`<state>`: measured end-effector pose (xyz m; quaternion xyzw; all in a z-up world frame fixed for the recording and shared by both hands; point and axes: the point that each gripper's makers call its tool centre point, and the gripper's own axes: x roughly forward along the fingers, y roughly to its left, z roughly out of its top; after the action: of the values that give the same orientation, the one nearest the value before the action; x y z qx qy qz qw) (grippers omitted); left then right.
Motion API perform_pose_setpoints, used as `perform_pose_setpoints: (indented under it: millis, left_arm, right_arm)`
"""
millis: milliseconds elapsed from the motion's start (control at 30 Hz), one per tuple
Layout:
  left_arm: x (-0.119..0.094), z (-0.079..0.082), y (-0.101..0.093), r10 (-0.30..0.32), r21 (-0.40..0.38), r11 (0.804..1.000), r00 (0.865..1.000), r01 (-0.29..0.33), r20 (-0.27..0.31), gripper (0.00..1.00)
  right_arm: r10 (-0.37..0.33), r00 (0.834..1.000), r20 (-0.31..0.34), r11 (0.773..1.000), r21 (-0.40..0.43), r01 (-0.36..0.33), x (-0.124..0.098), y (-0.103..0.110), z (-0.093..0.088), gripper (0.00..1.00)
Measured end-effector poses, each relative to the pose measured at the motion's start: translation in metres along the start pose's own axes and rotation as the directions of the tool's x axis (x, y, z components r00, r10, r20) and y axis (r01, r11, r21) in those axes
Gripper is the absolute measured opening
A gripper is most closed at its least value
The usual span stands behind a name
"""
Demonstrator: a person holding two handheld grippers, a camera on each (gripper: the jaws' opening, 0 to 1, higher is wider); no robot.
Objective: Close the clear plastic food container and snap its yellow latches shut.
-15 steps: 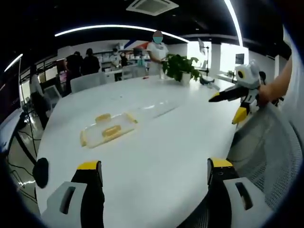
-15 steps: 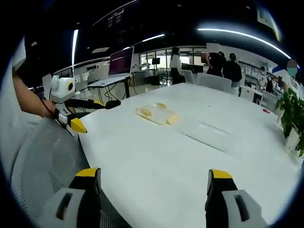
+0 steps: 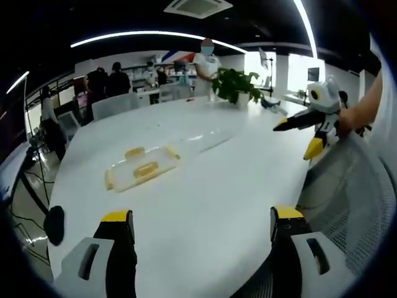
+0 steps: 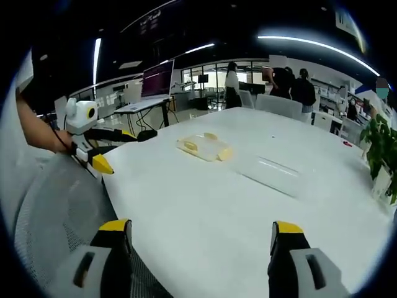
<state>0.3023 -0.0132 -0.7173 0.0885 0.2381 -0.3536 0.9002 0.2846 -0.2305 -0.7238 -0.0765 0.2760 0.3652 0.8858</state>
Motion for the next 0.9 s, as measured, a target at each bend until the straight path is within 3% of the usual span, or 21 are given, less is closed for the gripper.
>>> perform_pose_setpoints:
  millis: [900]
  left_arm:
    - [-0.0016,-0.0001,-0.0026,-0.004,-0.007,1.000,1.000,0.004,0.008,0.87]
  right_arm:
    - [-0.014,1.000,-0.005,1.000,0.019,0.015,-0.0020,-0.0022,-0.0033,0.90]
